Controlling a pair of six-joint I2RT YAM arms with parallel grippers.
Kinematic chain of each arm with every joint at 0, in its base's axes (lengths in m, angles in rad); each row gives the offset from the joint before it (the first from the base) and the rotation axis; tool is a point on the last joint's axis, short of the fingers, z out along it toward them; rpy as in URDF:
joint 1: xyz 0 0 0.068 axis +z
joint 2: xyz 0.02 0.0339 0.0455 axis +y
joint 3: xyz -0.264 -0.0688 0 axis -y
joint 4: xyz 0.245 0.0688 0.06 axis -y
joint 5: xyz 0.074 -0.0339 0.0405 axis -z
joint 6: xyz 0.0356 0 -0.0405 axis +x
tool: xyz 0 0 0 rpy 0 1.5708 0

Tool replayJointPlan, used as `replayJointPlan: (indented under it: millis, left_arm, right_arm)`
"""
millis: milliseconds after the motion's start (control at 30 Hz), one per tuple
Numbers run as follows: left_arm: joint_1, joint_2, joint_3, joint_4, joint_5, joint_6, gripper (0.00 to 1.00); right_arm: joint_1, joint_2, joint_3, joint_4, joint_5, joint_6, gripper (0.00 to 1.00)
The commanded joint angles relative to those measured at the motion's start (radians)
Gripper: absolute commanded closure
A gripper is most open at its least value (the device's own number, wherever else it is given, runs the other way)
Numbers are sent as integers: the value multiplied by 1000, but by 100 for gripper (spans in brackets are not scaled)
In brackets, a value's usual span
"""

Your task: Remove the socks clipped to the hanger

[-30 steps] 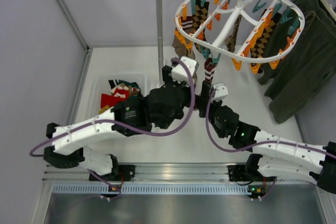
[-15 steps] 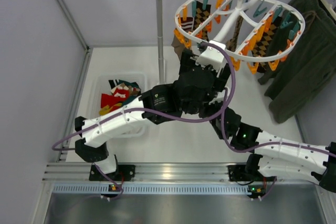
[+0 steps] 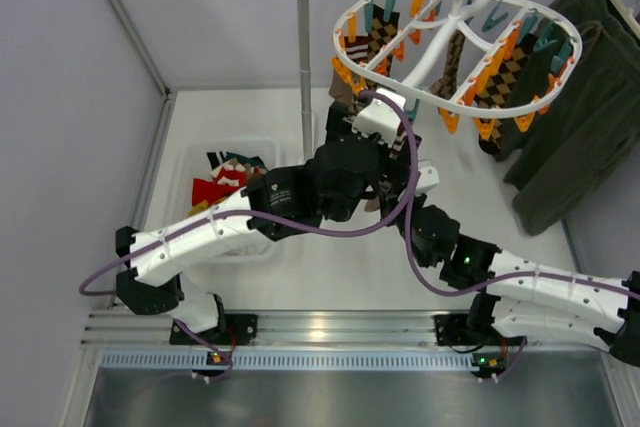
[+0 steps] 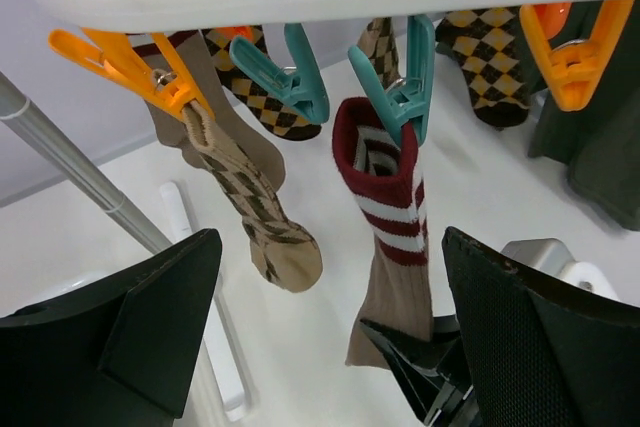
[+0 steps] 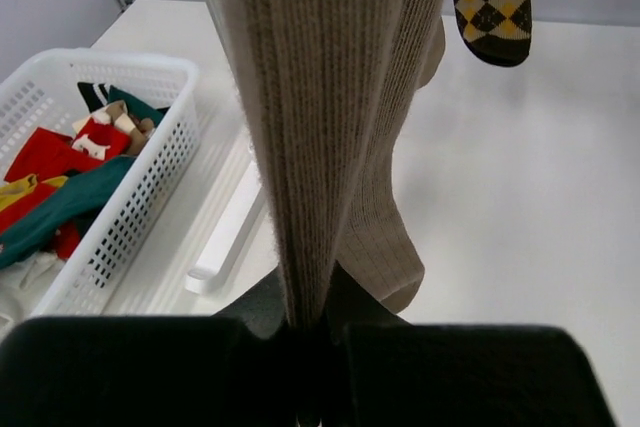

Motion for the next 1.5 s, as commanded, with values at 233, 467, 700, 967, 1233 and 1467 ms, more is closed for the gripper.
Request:
replayJointPlan:
  millis: [233,467,700,967,1233,1467]
  left_arm:
    - [-5,49,216,52,78,2,5]
    - [-3,201,362,50,-11,68,6]
    - [3,291,434,51,-86,112,14]
    - [38,301,413,52,-89,105,28]
    - [75,322,439,54,-57,106,33]
    - [98,339,466,54,-30,106,62]
  right_arm:
    - [21,51,66,-21,12,-39,100]
    - [20,41,83,-26,0,-45,100]
    - [20,51,98,-26,-22,-51,100]
    - [21,52,91,-13,-51,-45,100]
    - [29,55,89,-9,-63,-42,100]
    - [33,57,84,-9,-66,-40,100]
